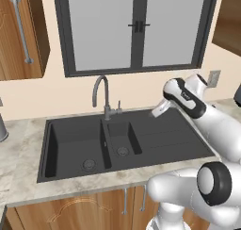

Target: Turn on the sink faucet. Then move the broccoli from the counter to the sink. Turn off the sink. Move the vegetable from the sink to the pot next to the stove. Finally move the pot to the rear right burner.

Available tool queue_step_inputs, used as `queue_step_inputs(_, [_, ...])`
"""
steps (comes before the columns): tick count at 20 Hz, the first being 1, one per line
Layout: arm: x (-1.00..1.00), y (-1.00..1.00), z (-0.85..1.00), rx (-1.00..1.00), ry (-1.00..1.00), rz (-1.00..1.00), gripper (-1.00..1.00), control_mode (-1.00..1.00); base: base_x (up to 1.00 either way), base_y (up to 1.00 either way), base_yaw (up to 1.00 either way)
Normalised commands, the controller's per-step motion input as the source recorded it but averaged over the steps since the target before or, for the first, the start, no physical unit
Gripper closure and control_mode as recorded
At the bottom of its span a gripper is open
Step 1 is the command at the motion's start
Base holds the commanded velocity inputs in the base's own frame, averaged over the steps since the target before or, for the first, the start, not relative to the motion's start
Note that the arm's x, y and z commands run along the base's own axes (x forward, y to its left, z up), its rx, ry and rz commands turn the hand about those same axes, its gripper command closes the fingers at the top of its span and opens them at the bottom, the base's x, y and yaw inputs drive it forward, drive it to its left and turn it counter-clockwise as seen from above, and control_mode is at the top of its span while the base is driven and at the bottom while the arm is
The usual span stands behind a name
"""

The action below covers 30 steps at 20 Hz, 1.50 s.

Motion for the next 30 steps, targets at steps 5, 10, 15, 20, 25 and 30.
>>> queue_step_inputs(5, [0.32,0.32,-0.22,0.11,-0.18,0.12,-1.00,-1.00,0.00,0.00,0.00])
queue_step_inputs(10, [0.37,0.31,-0.25,0.07,-0.18,0.11,-1.00,-1.00,0.00,0.00,0.00])
queue_step_inputs(15, [0.48,0.42,-0.25,0.00,-0.13,0.02,-1.00,-1.00,0.00,0.00,0.00])
queue_step_inputs(20, [0.21,0.04,-0.07,0.00,0.00,0.00,-1.00,-1.00,0.00,0.00,0.00])
queue_step_inputs(25, [0.19,-0.10,-0.17,0.01,-0.04,0.00,-1.00,-1.00,0.00,0.00,0.00])
queue_step_inputs(30, [0.26,-0.06,-0.09,0.04,-0.06,0.07,-1.00,-1.00,0.00,0.00,0.00])
